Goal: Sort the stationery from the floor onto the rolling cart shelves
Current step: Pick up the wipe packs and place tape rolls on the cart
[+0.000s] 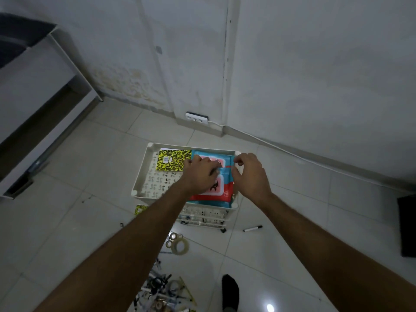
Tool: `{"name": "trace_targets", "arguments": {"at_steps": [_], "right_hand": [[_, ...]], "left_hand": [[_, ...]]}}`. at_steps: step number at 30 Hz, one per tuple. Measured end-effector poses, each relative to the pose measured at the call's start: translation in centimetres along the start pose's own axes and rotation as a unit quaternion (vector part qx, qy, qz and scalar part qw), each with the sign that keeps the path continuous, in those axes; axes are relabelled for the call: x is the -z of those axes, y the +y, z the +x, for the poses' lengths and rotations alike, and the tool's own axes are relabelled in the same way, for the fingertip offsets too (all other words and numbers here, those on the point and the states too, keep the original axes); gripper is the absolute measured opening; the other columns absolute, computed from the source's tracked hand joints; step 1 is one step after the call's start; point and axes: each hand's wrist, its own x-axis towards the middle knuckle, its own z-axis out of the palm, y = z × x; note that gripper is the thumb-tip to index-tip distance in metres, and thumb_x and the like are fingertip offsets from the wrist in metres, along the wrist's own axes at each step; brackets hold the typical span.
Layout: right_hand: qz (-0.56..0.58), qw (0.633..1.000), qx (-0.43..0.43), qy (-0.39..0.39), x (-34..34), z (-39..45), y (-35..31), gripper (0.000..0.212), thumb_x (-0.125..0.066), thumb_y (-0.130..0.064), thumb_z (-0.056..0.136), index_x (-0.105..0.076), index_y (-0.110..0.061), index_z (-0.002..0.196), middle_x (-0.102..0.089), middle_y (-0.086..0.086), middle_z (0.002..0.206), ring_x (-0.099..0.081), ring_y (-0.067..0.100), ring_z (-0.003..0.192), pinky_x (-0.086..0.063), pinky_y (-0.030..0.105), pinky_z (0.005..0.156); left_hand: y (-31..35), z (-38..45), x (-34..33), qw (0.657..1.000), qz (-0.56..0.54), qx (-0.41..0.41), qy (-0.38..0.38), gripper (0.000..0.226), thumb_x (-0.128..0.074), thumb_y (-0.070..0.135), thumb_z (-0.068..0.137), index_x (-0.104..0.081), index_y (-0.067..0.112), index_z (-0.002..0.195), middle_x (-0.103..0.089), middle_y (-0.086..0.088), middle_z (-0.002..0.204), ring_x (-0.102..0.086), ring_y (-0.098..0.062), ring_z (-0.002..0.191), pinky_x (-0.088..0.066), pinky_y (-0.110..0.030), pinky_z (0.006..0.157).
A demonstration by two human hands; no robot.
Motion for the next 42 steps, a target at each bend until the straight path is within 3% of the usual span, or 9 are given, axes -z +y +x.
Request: {"name": "trace_targets", "arguments": {"at_steps": [4, 9, 16, 22, 29, 34, 42], "right_hand": [[-0.012, 1.0, 0.011, -0.014, -0.6, -1.1, 0.4, 0.03, -0.059, -0.033, 0.1, -0.057, -0.017, 0.125, -0.054, -0.001, 0.12, -0.055, 0.005, 0.095, -0.036, 0.006, 0.068], [-0.023, 0.999, 0.025, 0.012, -1.3, -3.4, -0.2, 0.029, -0.057, -0.033, 0.099, -0.059, -0.016, 0.124, -0.055, 0.001, 0.118, -0.053, 0.008, 0.102, -0.049, 0.019, 0.08], [-0.045, 0.995, 0.047, 0.081, -3.2, -10.8, -3.2, 0.016, -0.059, -0.022, 0.096, -0.06, -0.014, 0.11, -0.058, 0.004, 0.108, -0.05, 0.014, 0.099, -0.051, 0.032, 0.082], [-0.036, 0.993, 0.023, 0.107, -10.2, -21.2, -5.8, 0.012, -0.061, -0.018, 0.093, -0.063, -0.012, 0.103, -0.059, 0.005, 0.099, -0.053, 0.023, 0.098, -0.048, 0.038, 0.081], [-0.004, 1.0, 0.0, 0.018, -22.5, -30.2, -5.6, 0.014, -0.062, -0.016, 0.091, -0.063, -0.012, 0.105, -0.06, 0.006, 0.1, -0.057, 0.025, 0.095, -0.05, 0.038, 0.079], [-0.025, 0.997, 0.006, -0.073, -29.5, -34.4, -1.9, 0.017, -0.06, -0.018, 0.093, -0.064, -0.012, 0.109, -0.061, 0.006, 0.103, -0.057, 0.024, 0.096, -0.049, 0.038, 0.08], [-0.103, 0.964, 0.129, -0.209, -37.7, -36.8, 6.9, 0.02, -0.055, -0.024, 0.097, -0.065, -0.015, 0.111, -0.062, 0.007, 0.104, -0.054, 0.026, 0.097, -0.045, 0.037, 0.082]], "left_hand": [[-0.1, -0.6, -2.2, 0.997, -0.03, -0.02, 0.07, 0.039, -0.057, 0.039, 0.096, -0.055, 0.027, 0.134, -0.046, -0.005, 0.137, -0.036, -0.026, 0.131, -0.024, -0.046, 0.114], [-1.4, -2.7, -2.7, 0.984, -0.052, -0.036, 0.166, 0.039, -0.057, 0.036, 0.096, -0.057, 0.019, 0.131, -0.048, -0.005, 0.134, -0.038, -0.025, 0.129, -0.029, -0.043, 0.112], [-6.1, -10.3, -3.3, 0.968, -0.077, -0.109, 0.211, 0.031, -0.057, 0.035, 0.09, -0.061, 0.021, 0.118, -0.053, -0.001, 0.12, -0.046, -0.021, 0.113, -0.043, -0.043, 0.093], [-13.7, -20.0, -7.0, 0.96, -0.084, -0.149, 0.22, 0.023, -0.06, 0.03, 0.09, -0.064, 0.02, 0.11, -0.057, -0.001, 0.11, -0.052, -0.026, 0.105, -0.042, -0.04, 0.086], [-23.4, -27.5, -16.9, 0.968, -0.137, -0.102, 0.185, 0.018, -0.062, 0.025, 0.089, -0.064, 0.017, 0.106, -0.058, -0.002, 0.104, -0.053, -0.024, 0.098, -0.043, -0.038, 0.083], [-27.8, -29.0, -26.3, 0.973, -0.16, -0.032, 0.164, 0.014, -0.067, 0.017, 0.088, -0.066, 0.015, 0.102, -0.061, 0.0, 0.102, -0.056, -0.023, 0.097, -0.039, -0.031, 0.08], [-30.3, -27.2, -39.5, 0.978, -0.176, 0.013, 0.107, 0.02, -0.062, 0.026, 0.087, -0.067, 0.014, 0.102, -0.059, -0.001, 0.098, -0.055, -0.023, 0.096, -0.047, -0.038, 0.081]]}}
